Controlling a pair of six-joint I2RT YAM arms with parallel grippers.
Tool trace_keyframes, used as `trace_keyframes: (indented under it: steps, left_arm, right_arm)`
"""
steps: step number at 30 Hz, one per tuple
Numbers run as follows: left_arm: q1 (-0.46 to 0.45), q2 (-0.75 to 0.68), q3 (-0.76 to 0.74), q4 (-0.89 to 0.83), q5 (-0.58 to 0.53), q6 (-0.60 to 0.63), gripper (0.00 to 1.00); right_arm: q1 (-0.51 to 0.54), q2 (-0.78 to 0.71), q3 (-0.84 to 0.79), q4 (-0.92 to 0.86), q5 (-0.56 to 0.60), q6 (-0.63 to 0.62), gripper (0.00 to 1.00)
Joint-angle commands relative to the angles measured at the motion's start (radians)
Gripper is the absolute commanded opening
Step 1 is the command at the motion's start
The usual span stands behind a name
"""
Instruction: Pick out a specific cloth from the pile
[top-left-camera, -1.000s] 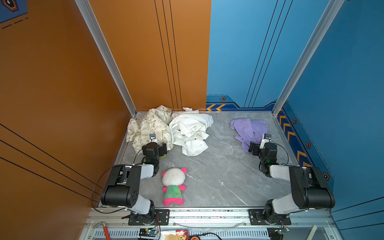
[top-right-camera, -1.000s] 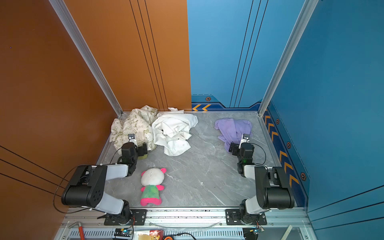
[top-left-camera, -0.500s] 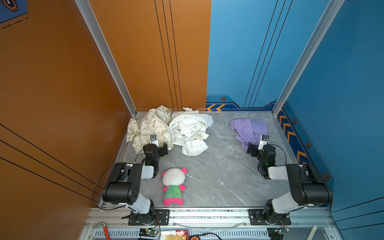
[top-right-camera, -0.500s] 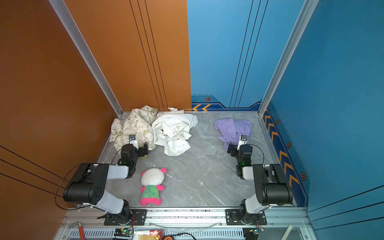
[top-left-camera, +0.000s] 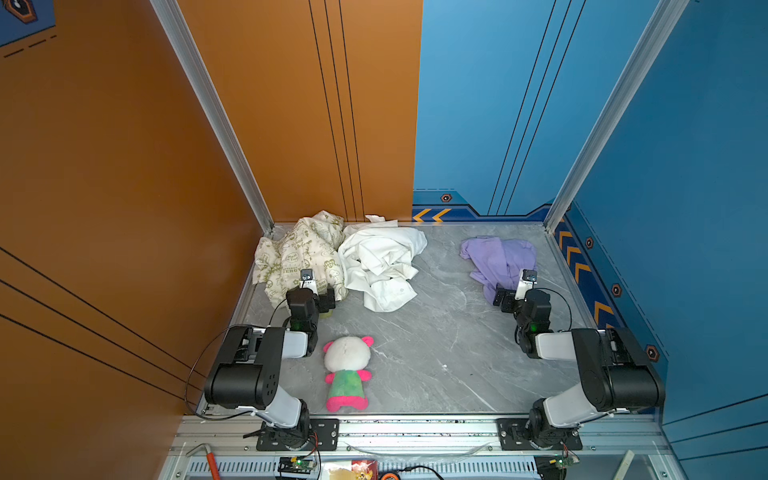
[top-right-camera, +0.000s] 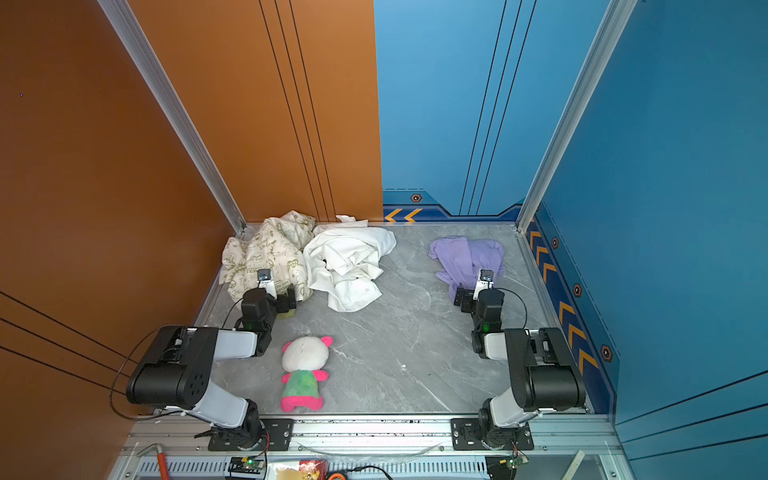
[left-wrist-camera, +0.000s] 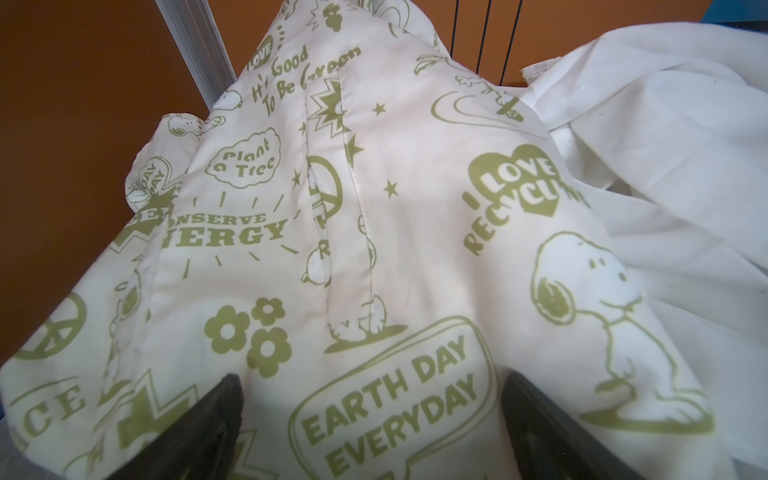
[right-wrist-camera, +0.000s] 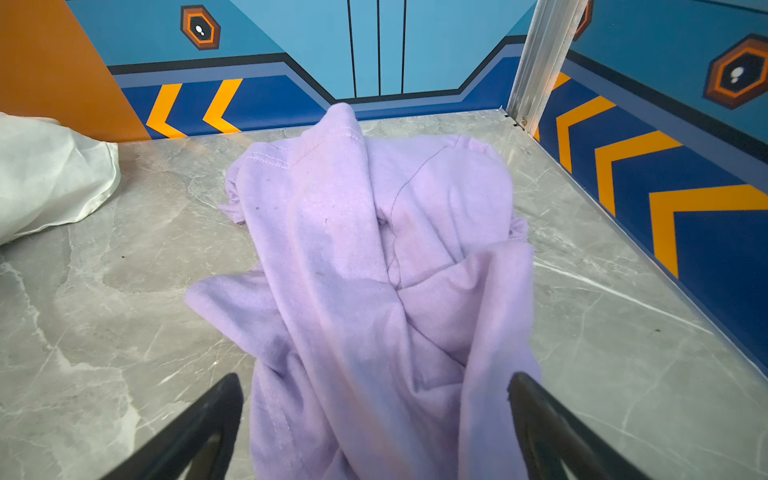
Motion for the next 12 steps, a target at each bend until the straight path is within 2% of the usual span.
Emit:
trace_keyframes:
  steps: [1,12]
  left_arm:
    - [-0.003,0.008,-0.012,0.020,0.010,0.013,0.98]
    - [-0.003,0.007,-0.012,0.020,0.009,0.014,0.98]
  right_arm:
    - [0.005,0.010,0.002,0.015,0.013,-0.013,1.00]
    - [0.005,0.011,0.003,0.015,0.013,-0.013,1.00]
